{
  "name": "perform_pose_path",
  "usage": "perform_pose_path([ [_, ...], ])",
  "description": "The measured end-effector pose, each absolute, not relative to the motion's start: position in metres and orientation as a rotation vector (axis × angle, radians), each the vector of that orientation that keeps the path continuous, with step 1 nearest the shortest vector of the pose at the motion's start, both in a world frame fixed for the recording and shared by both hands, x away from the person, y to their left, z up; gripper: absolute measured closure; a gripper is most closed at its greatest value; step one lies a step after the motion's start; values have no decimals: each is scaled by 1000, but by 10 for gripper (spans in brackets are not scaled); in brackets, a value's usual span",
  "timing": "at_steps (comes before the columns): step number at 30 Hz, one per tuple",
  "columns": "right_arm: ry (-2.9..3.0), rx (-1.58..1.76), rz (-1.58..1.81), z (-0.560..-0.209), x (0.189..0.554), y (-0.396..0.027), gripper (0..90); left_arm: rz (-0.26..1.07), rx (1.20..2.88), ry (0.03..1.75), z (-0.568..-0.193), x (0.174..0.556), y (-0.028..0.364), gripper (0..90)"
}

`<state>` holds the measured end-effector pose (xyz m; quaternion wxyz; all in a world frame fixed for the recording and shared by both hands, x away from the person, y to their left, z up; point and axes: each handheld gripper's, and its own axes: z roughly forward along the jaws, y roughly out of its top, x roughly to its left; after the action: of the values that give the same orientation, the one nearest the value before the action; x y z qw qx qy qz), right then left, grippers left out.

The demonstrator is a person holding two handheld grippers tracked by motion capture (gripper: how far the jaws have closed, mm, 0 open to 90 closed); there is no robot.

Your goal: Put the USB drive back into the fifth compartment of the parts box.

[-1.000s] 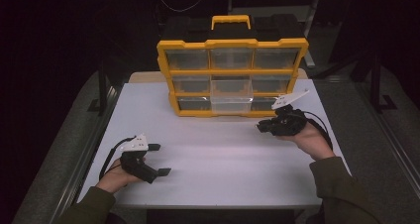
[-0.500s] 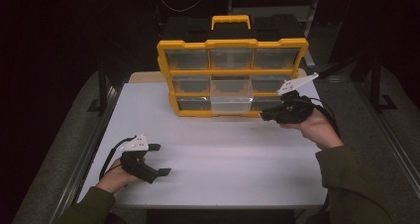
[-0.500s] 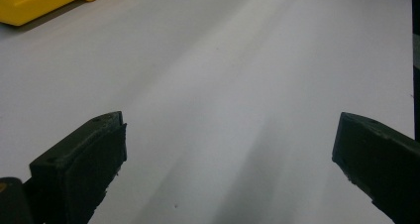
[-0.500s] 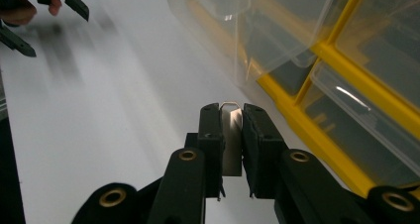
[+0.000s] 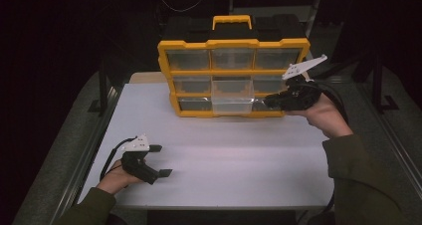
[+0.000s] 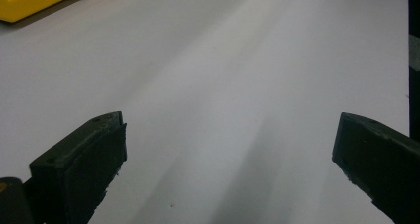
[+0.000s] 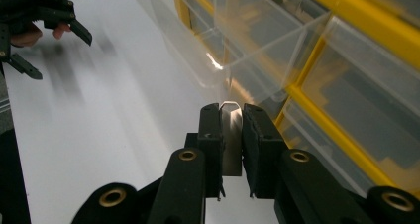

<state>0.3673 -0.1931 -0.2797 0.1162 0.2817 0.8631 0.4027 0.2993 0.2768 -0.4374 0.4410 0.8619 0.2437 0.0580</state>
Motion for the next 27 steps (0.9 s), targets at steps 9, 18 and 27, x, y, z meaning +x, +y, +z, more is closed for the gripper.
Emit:
perform_pose_path([
  [9,2520,807,1201,-263,376,-186,776,138,2132,602,-437,299,277,0],
  [18,2534,782,1225,-252,391,-166,775,141,2136,594,-437,298,276,0],
  [27,2562,770,1208,-252,404,-144,775,142,2135,594,-437,298,277,0],
])
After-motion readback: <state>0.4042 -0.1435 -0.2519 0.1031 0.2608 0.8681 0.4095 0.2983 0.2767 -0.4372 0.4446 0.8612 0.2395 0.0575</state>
